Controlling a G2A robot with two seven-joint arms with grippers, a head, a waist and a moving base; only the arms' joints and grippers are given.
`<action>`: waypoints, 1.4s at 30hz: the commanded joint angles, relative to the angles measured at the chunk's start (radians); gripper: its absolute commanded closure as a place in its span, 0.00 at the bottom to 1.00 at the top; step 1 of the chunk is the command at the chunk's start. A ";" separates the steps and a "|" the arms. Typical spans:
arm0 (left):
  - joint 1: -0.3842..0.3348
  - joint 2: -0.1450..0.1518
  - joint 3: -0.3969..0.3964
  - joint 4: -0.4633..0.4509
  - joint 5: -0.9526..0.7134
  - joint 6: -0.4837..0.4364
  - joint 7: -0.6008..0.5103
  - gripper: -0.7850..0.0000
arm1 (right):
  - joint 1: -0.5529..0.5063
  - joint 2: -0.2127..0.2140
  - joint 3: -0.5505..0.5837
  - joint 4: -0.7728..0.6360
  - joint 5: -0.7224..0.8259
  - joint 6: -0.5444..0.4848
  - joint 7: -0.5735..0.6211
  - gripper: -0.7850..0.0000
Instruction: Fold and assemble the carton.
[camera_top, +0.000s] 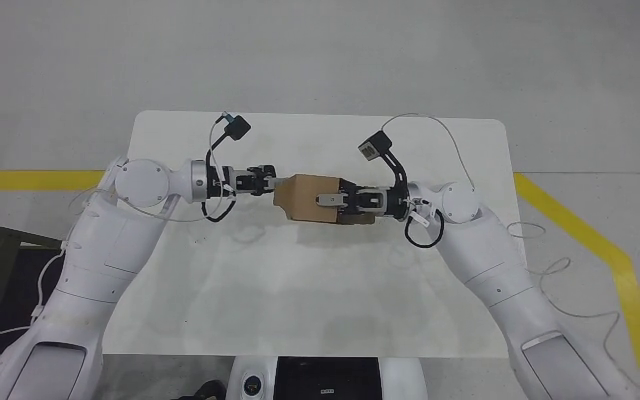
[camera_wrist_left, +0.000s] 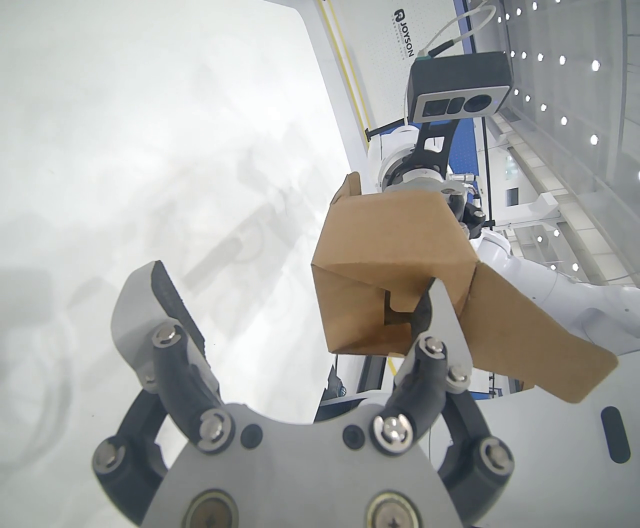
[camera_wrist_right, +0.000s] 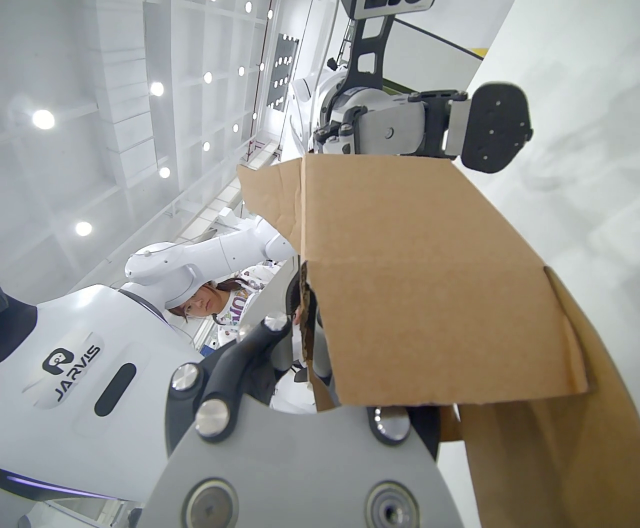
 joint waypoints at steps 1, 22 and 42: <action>0.000 -0.001 0.002 -0.005 -0.003 0.000 0.000 0.00 | 0.004 -0.004 -0.006 0.006 0.004 -0.001 0.000 1.00; 0.003 0.001 0.004 -0.011 -0.003 0.003 0.000 0.00 | 0.011 -0.014 0.001 0.025 0.004 -0.012 0.009 1.00; -0.029 0.009 -0.035 0.034 0.006 -0.002 0.007 0.00 | -0.002 0.020 0.094 0.031 -0.228 0.044 -0.121 1.00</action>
